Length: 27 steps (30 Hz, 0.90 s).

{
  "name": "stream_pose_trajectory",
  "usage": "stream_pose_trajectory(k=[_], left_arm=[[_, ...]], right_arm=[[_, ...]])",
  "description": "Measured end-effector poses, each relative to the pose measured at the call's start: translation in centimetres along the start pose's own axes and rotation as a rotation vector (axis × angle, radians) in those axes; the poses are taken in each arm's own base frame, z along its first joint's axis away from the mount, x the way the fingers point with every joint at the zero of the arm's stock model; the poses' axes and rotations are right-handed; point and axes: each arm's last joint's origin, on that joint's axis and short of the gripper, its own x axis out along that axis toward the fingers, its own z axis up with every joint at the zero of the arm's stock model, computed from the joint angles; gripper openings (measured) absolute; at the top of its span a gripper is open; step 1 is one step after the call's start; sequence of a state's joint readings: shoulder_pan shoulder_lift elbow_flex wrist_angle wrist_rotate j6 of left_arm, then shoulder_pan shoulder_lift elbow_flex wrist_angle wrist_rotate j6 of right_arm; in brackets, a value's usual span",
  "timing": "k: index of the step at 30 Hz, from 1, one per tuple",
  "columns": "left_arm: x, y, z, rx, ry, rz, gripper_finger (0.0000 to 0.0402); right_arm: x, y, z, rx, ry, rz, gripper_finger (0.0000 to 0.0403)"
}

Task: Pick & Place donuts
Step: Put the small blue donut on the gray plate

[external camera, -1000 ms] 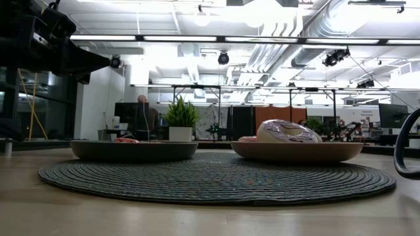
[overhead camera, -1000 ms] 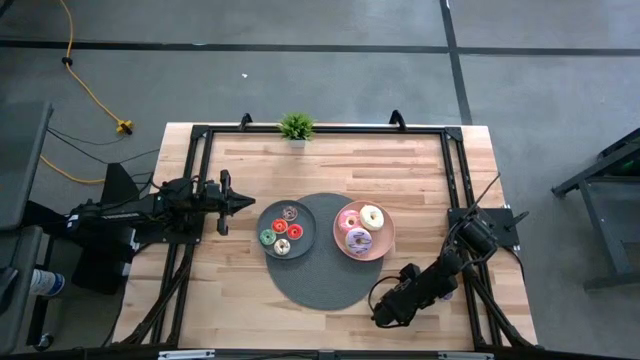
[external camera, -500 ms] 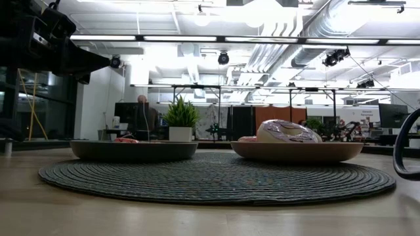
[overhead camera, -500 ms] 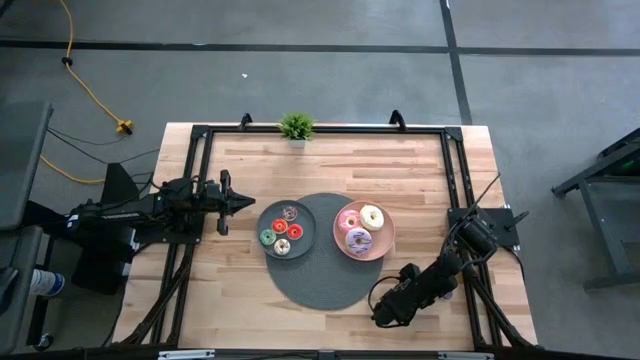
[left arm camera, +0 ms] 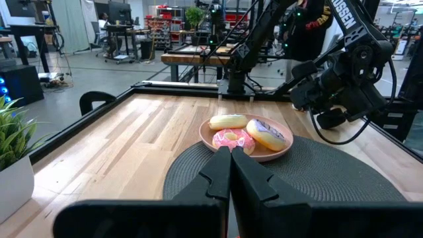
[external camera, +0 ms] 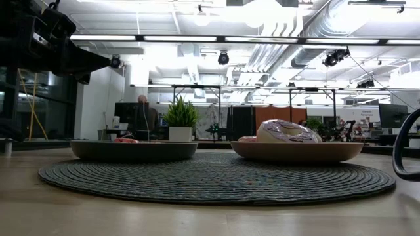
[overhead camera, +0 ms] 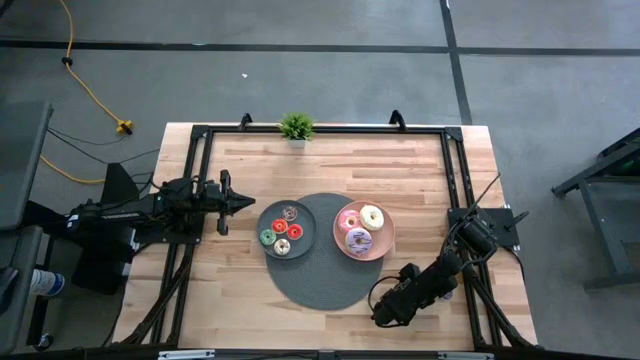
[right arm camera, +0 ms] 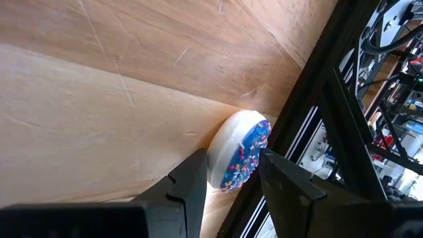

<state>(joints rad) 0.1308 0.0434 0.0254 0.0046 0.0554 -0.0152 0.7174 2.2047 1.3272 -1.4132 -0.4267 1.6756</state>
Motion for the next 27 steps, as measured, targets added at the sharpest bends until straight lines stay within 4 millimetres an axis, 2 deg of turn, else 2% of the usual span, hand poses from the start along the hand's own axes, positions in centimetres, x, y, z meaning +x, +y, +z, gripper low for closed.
stream_pose_trajectory(k=[27], left_arm=[[0.0,0.0,0.0,0.0,0.0,0.0,0.0002]], right_arm=[[0.0,0.0,-0.01,-0.015,0.009,-0.001,0.0128]])
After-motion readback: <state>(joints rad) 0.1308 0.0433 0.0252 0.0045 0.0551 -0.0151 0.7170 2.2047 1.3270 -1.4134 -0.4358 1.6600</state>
